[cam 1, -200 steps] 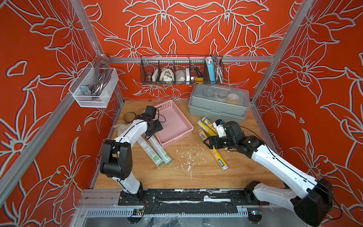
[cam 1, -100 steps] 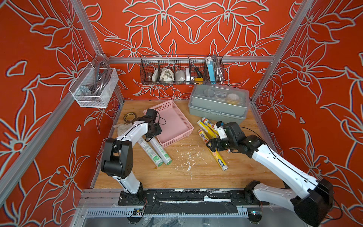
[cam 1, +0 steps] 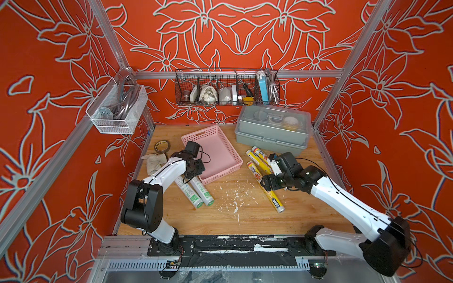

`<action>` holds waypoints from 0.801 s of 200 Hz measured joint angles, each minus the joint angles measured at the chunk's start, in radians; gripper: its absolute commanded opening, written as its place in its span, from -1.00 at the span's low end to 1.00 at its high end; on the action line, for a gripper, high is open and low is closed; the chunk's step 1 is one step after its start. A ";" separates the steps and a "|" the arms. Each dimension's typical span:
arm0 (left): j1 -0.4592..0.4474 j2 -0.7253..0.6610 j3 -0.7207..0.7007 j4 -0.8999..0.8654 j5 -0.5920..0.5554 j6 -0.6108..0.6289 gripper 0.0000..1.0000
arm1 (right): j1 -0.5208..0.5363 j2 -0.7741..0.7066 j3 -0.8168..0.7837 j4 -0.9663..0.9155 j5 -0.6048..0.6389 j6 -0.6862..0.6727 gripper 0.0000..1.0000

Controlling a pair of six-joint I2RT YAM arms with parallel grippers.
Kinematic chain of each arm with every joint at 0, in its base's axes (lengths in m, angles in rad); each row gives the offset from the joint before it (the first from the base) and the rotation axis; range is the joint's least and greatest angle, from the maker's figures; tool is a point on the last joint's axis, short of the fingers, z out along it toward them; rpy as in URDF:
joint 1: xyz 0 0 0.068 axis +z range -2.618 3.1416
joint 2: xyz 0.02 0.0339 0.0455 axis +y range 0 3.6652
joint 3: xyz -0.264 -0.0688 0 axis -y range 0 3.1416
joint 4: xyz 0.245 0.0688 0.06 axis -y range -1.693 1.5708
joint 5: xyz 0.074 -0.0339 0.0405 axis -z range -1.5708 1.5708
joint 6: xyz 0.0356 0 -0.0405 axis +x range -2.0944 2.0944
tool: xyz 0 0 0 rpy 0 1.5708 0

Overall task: Put the plastic wrap into the basket
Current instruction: Move the basket to the center of the board.

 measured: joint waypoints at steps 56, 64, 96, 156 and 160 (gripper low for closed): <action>-0.047 -0.058 -0.056 -0.011 0.025 -0.012 -0.85 | 0.000 0.018 -0.013 -0.032 0.011 -0.014 0.68; -0.051 -0.068 -0.064 -0.013 0.029 -0.016 -0.86 | 0.000 0.018 -0.020 -0.034 0.011 -0.016 0.68; -0.085 -0.122 -0.098 -0.019 0.034 -0.039 -0.85 | 0.000 0.042 -0.046 -0.047 0.008 -0.016 0.64; -0.134 -0.161 -0.139 -0.035 0.054 -0.063 -0.76 | 0.000 0.170 -0.048 -0.062 0.008 -0.017 0.48; -0.135 -0.161 -0.140 -0.035 0.054 -0.063 -0.74 | 0.000 0.175 -0.048 -0.062 0.008 -0.018 0.49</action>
